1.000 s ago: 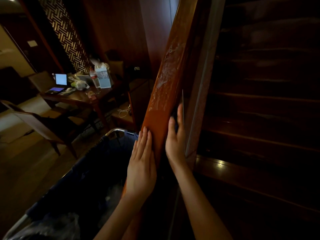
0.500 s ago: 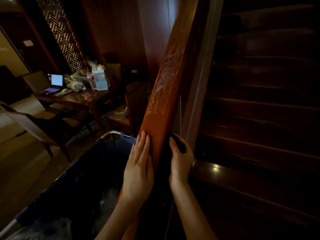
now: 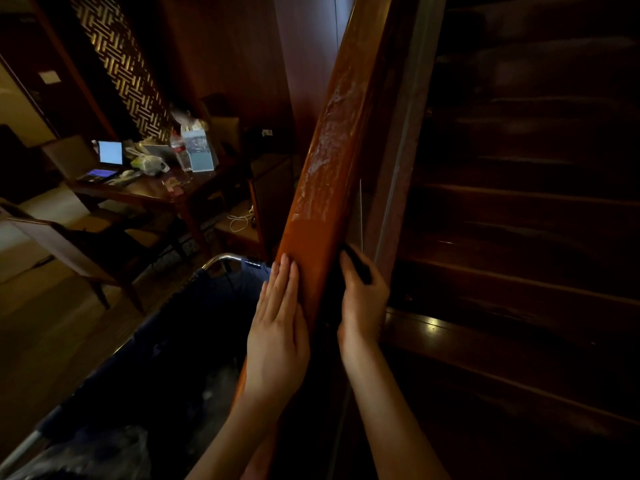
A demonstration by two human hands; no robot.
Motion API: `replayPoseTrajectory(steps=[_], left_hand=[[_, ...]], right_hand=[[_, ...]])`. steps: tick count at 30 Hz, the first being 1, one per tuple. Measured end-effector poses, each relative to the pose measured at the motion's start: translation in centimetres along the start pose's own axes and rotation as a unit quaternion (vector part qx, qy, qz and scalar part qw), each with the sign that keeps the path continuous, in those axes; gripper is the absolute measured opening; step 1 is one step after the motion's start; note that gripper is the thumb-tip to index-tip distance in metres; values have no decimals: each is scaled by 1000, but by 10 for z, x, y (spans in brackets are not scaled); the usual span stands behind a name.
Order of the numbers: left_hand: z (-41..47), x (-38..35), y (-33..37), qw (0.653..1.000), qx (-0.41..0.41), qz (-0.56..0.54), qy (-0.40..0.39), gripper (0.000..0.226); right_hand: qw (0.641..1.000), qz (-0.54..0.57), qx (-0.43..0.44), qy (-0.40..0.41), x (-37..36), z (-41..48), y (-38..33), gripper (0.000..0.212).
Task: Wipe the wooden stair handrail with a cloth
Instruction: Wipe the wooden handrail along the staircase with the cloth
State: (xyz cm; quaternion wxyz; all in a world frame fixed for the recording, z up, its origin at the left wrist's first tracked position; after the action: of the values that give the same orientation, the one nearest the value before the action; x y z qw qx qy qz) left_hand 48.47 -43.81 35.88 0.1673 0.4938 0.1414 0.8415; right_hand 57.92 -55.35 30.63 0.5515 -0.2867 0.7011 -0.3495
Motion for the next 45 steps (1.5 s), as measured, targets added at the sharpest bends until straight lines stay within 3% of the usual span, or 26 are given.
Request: replayPoseTrajectory(steps=[2,9,13,16,21,25,28,33,38,43,45], left_hand=[[0,1,1,1000,-1,-4,4,55],[0,3,4,1000,-3,3,6,55],[0,1,2,1000,-5,-6,7,55],[0,0,0,1000,-4,0,7,55],[1,1,0,1000,-5,-6,9,54],[0,0,-2,1000,-15,-20,12,54],[0,0,-2,999,-20,-26,13,54],[0,-2,-1,1000,-12,-8,1,57],[-1,-4,-3,1000,-11,-15,-2,55],[0,-1,-1,1000,-13,-20,-1,56],[0,-2,0,1000,-11,-14,-6,58]], right_hand=[[1000,-5,-9,-3,7,-10,10,15],[996,2,91,24,-34,39,-56,15],[999,-1,38,23,1,-8,1,14],[999,13,28,24,0,-15,5,16],[997,-19,73,25,-33,20,-42,19],[973,-107,201,-31,-23,-46,-26,33],[968,-112,212,-73,-18,-63,-17,39],[976,-139,167,-24,-45,-6,-57,38],[942,-166,280,-86,-34,-42,-37,38],[961,-165,209,-76,-34,-20,-33,39],[951,-178,238,-79,-49,-5,-57,40]])
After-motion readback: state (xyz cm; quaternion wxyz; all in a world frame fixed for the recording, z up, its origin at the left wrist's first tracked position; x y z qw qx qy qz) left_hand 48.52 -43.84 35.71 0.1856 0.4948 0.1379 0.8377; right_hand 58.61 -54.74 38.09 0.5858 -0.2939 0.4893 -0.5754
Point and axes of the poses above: each hand's wrist, its own z-axis towards the middle knuckle, its own x-axis out of the back of the hand, y = z × x, the point moved 8 cm from there along z, towards the middle knuckle, and after that the axes turned 4 degrees about -y, right-handed, at the moved point
